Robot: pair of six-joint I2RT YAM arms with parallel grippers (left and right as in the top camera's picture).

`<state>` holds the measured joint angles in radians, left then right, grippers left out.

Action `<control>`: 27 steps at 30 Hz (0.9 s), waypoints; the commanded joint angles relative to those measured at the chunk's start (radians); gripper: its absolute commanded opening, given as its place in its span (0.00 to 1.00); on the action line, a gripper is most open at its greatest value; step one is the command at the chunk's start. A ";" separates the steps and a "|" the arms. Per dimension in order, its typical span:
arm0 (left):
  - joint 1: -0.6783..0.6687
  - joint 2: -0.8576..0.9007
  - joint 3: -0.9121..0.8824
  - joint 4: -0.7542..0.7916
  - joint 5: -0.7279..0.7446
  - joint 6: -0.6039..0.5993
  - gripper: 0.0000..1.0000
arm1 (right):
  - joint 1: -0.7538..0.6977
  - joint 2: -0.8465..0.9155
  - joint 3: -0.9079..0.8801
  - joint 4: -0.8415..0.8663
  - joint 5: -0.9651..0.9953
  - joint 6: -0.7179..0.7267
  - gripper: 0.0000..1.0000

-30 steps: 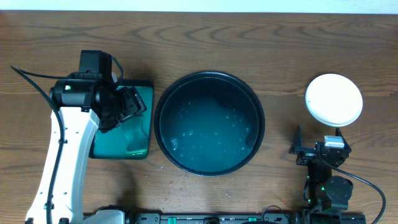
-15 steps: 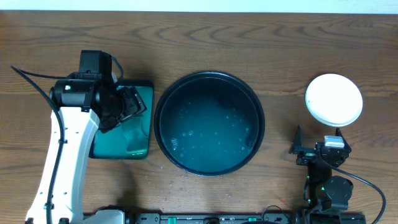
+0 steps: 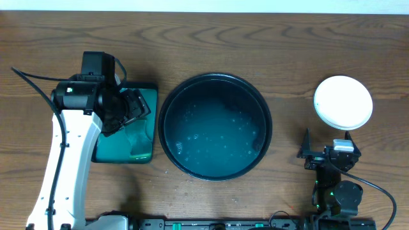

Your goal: Clean dirty plates on tray and stack at the side

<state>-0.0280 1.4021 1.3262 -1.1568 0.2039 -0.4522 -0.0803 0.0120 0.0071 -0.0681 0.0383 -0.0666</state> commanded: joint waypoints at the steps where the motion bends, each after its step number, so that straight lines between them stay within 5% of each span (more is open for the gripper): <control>1: 0.003 -0.011 0.002 -0.006 -0.006 -0.009 0.81 | -0.006 -0.006 -0.001 -0.003 0.013 -0.009 0.99; 27: 0.003 -0.011 0.002 -0.006 -0.006 -0.009 0.81 | 0.129 -0.006 -0.001 -0.003 0.013 -0.009 0.99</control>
<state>-0.0280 1.4021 1.3262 -1.1568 0.2039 -0.4522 0.0330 0.0120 0.0071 -0.0677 0.0414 -0.0669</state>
